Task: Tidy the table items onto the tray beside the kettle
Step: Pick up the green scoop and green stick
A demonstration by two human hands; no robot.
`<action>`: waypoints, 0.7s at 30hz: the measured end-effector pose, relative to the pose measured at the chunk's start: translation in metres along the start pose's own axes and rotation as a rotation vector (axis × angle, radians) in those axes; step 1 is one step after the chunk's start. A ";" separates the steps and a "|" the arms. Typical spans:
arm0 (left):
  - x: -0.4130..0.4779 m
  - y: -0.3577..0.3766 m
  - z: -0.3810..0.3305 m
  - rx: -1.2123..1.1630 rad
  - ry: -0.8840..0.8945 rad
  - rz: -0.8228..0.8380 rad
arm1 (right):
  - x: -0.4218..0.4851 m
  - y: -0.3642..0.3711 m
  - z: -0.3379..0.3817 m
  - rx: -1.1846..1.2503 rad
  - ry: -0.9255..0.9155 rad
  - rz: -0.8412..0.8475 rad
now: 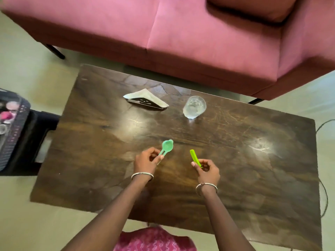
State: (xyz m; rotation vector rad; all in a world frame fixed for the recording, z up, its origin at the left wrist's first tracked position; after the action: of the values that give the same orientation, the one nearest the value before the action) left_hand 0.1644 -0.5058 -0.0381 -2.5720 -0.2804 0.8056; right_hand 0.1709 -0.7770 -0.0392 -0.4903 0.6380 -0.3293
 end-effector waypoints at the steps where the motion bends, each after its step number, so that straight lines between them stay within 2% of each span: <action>1: -0.003 -0.021 0.008 -0.037 -0.014 -0.029 | -0.015 0.017 0.003 0.067 0.039 0.035; 12: -0.048 -0.254 0.125 -0.422 -0.216 -0.386 | -0.165 0.204 0.087 0.234 0.078 0.421; 17: -0.056 -0.363 0.193 -0.480 -0.308 -0.548 | -0.228 0.300 0.126 0.105 0.022 0.581; 21: -0.052 -0.438 0.240 -0.330 -0.363 -0.667 | -0.265 0.373 0.168 -0.093 -0.151 0.646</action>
State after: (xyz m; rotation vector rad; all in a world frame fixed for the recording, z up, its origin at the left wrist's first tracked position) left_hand -0.0451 -0.0520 0.0103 -2.3298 -1.3919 1.0024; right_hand 0.1305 -0.2941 0.0089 -0.3689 0.6317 0.3462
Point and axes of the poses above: each hand's wrist, its own x-axis towards the middle knuckle, its own y-axis out of the palm, z = x × y, the point moved 8 cm from there along x, towards the middle knuckle
